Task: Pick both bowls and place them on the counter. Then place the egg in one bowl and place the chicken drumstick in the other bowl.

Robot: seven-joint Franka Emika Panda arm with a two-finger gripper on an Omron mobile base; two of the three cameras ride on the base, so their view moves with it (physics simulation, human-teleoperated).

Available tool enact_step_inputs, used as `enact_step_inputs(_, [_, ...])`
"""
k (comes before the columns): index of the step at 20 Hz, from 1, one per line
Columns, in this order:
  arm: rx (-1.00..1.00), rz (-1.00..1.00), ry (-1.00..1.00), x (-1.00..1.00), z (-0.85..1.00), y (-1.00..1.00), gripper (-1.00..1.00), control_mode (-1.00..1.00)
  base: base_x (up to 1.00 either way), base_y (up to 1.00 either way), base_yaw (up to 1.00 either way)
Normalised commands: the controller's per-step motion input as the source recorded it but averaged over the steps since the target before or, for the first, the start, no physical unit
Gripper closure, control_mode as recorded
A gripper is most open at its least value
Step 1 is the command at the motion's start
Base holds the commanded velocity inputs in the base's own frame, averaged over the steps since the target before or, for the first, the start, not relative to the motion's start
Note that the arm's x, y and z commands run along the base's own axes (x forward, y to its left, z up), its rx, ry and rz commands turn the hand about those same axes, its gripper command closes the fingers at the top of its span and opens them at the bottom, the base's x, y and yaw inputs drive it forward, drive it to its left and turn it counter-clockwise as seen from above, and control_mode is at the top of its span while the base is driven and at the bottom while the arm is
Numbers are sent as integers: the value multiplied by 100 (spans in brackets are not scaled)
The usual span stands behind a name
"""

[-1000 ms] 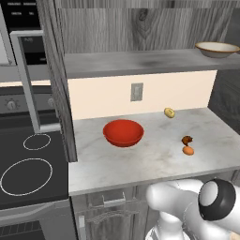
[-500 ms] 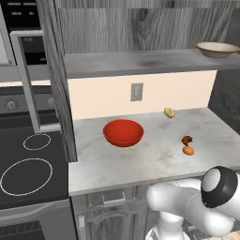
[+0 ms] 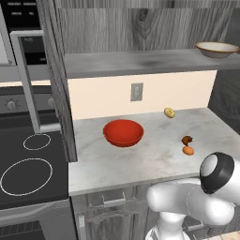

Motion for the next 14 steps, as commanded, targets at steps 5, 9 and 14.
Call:
enact_step_inputs(5, [-3, 0, 5, 41, 6, -31, -100, -100, 0, 0, 0])
enact_step_inputs(9, [-1, 0, 1, 40, 6, -30, -100, -100, 0, 0, 0])
enact_step_inputs(14, [1, 0, 0, 29, 3, -27, -100, -100, 0, 0, 0])
